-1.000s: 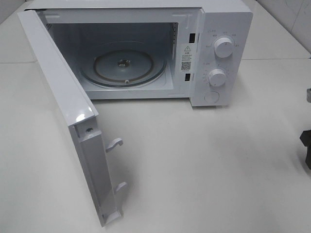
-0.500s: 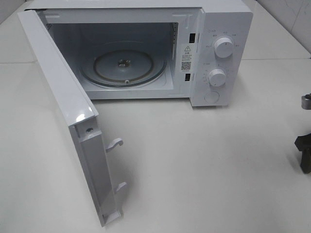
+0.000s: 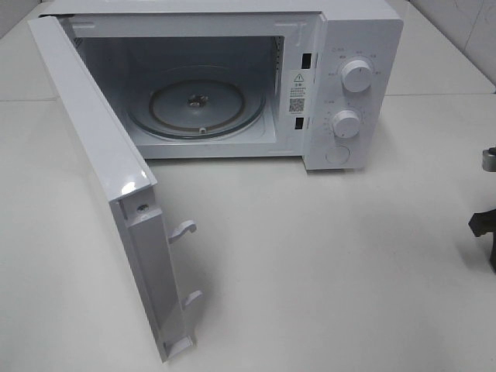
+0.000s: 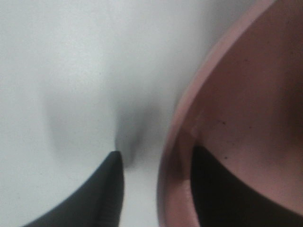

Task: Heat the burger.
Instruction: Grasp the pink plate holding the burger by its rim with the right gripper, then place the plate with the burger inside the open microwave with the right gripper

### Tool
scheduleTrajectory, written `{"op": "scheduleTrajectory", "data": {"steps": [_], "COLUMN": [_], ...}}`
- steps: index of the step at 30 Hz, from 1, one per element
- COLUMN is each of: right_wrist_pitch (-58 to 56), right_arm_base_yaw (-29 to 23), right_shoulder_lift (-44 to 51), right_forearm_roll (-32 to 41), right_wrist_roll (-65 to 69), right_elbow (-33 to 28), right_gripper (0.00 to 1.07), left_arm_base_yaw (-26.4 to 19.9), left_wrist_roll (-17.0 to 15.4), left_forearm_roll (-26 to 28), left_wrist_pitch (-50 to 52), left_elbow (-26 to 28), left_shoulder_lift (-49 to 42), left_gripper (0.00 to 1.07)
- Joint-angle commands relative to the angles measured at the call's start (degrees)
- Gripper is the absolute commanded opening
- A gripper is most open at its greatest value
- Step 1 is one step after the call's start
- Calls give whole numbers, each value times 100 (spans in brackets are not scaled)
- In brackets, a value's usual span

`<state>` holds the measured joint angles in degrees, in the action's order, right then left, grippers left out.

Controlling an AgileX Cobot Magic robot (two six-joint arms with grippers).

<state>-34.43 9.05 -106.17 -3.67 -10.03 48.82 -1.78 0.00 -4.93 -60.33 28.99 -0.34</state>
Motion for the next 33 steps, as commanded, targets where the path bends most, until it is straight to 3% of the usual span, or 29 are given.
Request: {"op": "scheduleTrajectory", "data": {"steps": [1, 22, 33], "right_wrist_pitch": [-29, -235, -544], "right_arm_base_yaw": [17, -40, -1020], "right_shoulder_lift": [-103, -103, 487], "right_forearm_roll": [126, -86, -825], "right_wrist_roll": [-23, 138, 739], "right_elbow": [-40, -46, -327], "right_gripper": [2, 0, 0], "left_arm_base_yaw": [-23, -23, -23], "left_wrist_roll": [0, 0, 0], "left_forearm_roll": [-17, -17, -17], "left_wrist_pitch": [34, 34, 34], "left_elbow": [-6, -6, -6], "left_shoulder_lift": [-97, -97, -97], "left_gripper": [106, 106, 106]}}
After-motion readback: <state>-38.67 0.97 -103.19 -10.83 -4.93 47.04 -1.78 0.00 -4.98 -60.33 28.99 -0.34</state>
